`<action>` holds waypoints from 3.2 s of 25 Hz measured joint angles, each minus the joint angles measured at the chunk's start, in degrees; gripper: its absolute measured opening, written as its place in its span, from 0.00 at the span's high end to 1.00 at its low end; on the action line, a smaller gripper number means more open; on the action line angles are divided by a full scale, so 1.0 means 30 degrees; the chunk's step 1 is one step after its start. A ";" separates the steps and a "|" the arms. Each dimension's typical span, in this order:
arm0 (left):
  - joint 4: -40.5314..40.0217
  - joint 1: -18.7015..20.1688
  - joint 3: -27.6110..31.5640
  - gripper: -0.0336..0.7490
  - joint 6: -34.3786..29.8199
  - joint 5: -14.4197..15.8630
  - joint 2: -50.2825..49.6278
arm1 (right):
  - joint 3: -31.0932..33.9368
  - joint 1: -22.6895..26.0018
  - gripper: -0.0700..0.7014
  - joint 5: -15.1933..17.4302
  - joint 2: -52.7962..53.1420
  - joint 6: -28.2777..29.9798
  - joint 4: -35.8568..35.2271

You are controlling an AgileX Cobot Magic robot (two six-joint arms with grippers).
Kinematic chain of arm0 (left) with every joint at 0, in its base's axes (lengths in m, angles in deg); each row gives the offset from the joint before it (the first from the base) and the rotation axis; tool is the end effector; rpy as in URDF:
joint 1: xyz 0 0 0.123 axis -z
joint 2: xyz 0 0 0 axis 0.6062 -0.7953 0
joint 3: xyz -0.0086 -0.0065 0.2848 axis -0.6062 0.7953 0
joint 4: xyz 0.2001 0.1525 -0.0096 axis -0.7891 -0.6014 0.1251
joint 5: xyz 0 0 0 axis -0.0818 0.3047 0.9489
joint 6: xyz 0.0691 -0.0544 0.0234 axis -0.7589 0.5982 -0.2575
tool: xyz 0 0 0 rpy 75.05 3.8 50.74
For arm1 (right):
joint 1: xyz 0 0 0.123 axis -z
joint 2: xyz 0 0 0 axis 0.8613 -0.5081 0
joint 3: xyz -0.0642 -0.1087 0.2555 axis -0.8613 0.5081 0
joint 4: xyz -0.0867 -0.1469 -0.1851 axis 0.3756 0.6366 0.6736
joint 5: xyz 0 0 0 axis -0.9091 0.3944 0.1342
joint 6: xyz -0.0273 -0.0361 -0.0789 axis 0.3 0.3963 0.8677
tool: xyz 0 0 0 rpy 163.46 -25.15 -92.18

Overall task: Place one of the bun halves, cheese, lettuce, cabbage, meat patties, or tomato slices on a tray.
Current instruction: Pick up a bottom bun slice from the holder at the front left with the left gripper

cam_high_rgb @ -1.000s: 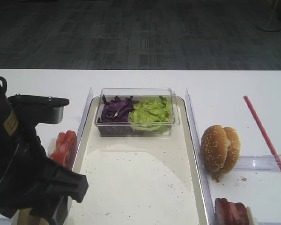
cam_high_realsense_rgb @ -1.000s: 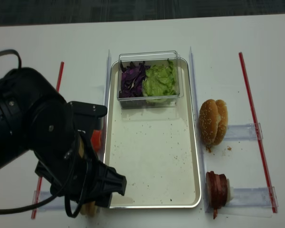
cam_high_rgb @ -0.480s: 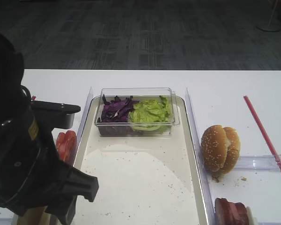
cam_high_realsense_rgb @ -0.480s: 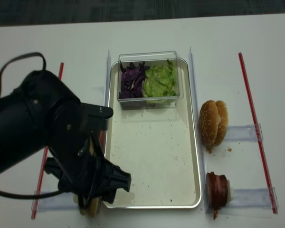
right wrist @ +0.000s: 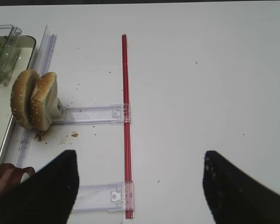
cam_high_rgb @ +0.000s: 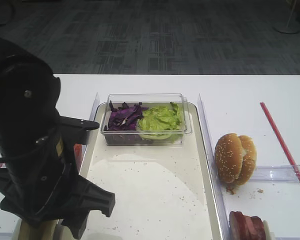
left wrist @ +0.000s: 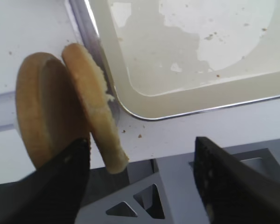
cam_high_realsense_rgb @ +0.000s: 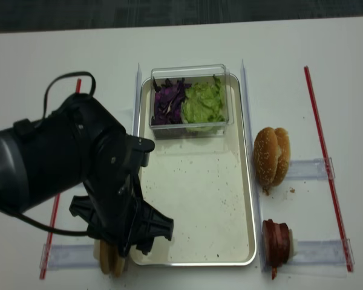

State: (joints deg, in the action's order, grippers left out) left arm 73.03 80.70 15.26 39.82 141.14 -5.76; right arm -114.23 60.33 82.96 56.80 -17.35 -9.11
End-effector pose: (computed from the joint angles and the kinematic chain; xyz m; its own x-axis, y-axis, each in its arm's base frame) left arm 0.1796 -0.1698 0.2173 -0.9831 0.1822 0.0189 0.1825 0.9831 0.0120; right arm -0.0079 -0.0017 0.2662 -0.5183 0.0288 -0.8547 0.0442 0.9990 0.0069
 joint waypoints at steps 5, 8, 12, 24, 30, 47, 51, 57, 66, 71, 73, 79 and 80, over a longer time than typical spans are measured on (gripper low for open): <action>-0.0474 0.0000 0.0000 0.39 -0.0032 -0.0119 -0.0308 | 0.0000 0.0000 0.17 0.0000 0.0000 0.0000 0.0000; -0.0603 0.0000 0.0000 0.39 -0.0032 -0.0404 -0.0308 | 0.0000 0.0000 0.17 0.0000 0.0000 0.0000 0.0000; -0.0767 0.0000 0.0000 0.39 -0.0032 -0.0485 -0.0636 | 0.0000 0.0000 0.17 0.0000 0.0000 0.0000 0.0000; -0.0861 0.0000 0.0000 0.46 -0.0032 -0.0994 -0.0899 | 0.0000 0.0000 0.17 0.0000 0.0000 0.0000 0.0000; -0.0861 -0.0491 0.0000 0.46 -0.0032 -0.1003 -0.0899 | 0.0000 0.0000 0.17 0.0000 0.0000 0.0000 0.0000; -0.0861 -0.0972 0.0000 0.49 -0.0595 -0.1003 -0.0899 | 0.0000 0.0000 0.17 0.0000 0.0000 0.0000 0.0000; -0.0861 -0.0972 0.0000 0.50 -0.0639 -0.1003 -0.0930 | 0.0000 0.0000 0.17 0.0000 0.0000 0.0000 0.0000; -0.0861 -0.0972 -0.0018 0.50 -0.0843 -0.1003 -0.1915 | 0.0000 0.0000 0.17 0.0000 0.0000 0.0000 0.0000; -0.0861 -0.0972 -0.0018 0.56 -0.0929 -0.1074 -0.2090 | 0.0000 0.0000 0.17 0.0000 0.0000 0.0000 0.0000; -0.0933 -0.0972 -0.0018 0.64 -0.0929 -0.1074 -0.2133 | 0.0000 0.0000 0.17 0.0000 0.0000 0.0000 0.0000; -0.1015 -0.0972 -0.0018 0.67 -0.0929 -0.1074 -0.2133 | 0.0000 0.0000 0.17 0.0000 0.0000 0.0000 0.0000; -0.1697 -0.0972 -0.0018 0.74 -0.0558 -0.0868 -0.2133 | 0.0000 0.0000 0.17 0.0000 0.0000 0.0000 0.0000; -0.1891 -0.0972 -0.0018 0.76 -0.0546 -0.0769 -0.2133 | 0.0000 0.0000 0.17 0.0000 0.0000 0.0000 0.0000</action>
State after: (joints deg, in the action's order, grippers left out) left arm 67.36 77.78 15.21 38.18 138.83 -12.16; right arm -114.23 60.33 82.96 56.80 -17.35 -9.11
